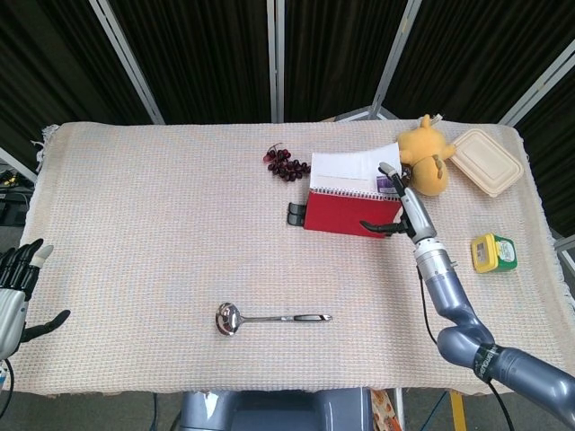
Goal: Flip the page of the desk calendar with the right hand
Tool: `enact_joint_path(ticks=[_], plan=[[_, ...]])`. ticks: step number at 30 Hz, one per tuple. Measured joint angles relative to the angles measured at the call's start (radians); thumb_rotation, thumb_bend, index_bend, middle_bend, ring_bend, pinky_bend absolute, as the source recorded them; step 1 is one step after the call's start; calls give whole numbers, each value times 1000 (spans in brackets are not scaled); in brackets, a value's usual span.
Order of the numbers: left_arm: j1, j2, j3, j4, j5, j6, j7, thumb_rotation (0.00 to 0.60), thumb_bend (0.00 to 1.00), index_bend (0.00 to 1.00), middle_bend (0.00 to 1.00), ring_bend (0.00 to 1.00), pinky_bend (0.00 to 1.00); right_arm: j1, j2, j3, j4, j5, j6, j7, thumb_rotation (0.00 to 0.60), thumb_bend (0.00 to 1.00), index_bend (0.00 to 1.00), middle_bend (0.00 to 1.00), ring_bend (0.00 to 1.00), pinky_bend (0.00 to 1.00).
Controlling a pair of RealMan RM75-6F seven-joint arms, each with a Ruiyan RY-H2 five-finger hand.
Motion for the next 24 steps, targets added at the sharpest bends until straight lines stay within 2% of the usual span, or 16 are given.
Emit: enact_joint_path(ticks=[4, 7, 12, 15, 19, 24], plan=[[-3, -3, -1, 7, -10, -11, 0, 600, 156, 0, 0, 0, 0, -39, 46, -26, -53, -116, 107, -15, 600, 58, 0, 37, 0, 0], [-5, -7, 0, 11, -14, -18, 8, 600, 156, 0, 0, 0, 0, -91, 89, -68, -89, -212, 216, -59, 600, 59, 0, 20, 0, 0], [-6, -19, 4, 9, -12, -23, 41, 600, 157, 0, 0, 0, 0, -240, 174, -189, -124, -326, 403, -139, 600, 59, 0, 0, 0, 0], [-4, -26, 8, 1, 2, -15, 64, 600, 156, 0, 0, 0, 0, -299, 229, -242, -132, -343, 438, -128, 600, 59, 0, 0, 0, 0], [-3, -31, 10, -4, 9, -9, 75, 600, 156, 0, 0, 0, 0, -305, 265, -245, -139, -351, 441, -102, 600, 59, 0, 0, 0, 0], [-4, -33, 10, 9, -2, -18, 73, 600, 156, 0, 0, 0, 0, -332, 273, -275, -128, -394, 499, -155, 600, 60, 0, 0, 0, 0]])
